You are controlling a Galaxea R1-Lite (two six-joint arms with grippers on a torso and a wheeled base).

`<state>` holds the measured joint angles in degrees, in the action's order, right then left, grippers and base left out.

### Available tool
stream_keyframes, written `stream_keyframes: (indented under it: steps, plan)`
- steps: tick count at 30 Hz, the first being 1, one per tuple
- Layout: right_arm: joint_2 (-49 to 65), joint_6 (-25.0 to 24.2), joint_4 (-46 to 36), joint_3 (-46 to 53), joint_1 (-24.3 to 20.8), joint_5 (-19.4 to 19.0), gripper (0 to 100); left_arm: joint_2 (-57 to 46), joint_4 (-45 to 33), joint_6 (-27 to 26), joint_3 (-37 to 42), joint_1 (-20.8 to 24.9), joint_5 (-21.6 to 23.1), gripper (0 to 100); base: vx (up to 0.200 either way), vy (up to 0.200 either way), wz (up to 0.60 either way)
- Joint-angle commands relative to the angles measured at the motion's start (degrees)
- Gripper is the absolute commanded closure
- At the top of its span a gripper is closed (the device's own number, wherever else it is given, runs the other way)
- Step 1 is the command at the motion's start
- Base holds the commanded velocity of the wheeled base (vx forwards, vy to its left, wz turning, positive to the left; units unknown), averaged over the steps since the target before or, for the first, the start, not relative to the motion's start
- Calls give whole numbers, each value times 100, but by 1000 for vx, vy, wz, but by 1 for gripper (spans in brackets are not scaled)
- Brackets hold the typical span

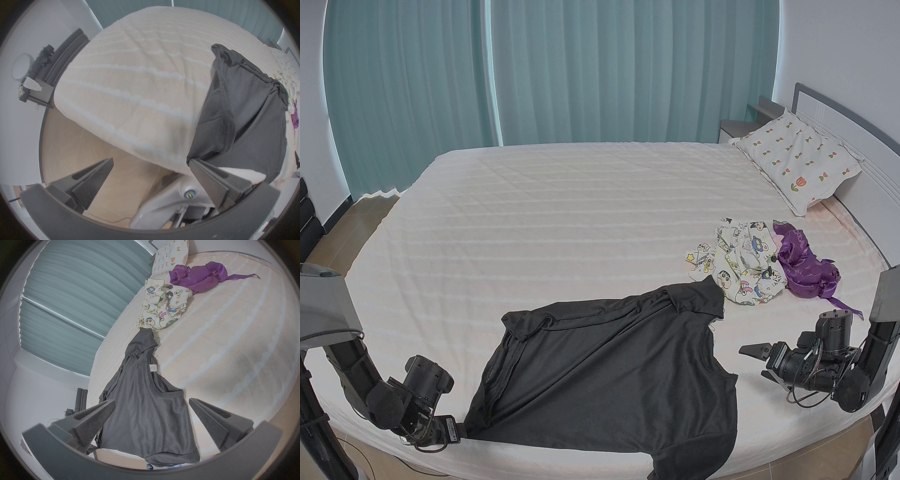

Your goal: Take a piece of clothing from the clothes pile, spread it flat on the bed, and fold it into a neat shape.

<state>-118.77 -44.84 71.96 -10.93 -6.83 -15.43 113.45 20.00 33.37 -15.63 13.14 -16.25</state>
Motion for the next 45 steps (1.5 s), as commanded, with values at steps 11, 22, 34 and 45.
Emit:
stream_keyframes:
  steps: [11,22,34,45]
  plan:
    - [-49,-8,29,30,-91,-4,0,-982,-1772,-375,-107,-198,1282,0,0,0,0]
    - [-49,-8,29,30,-100,-4,0,-1053,-1728,-348,-125,-233,1520,0,0,0,0]
    - [-49,-34,37,12,-117,-4,0,-1378,-1658,917,-1856,-277,2530,0,0,0,0]
    - [-67,-60,46,-23,-240,-12,0,1145,680,2095,-3043,215,2161,0,0,0,0]
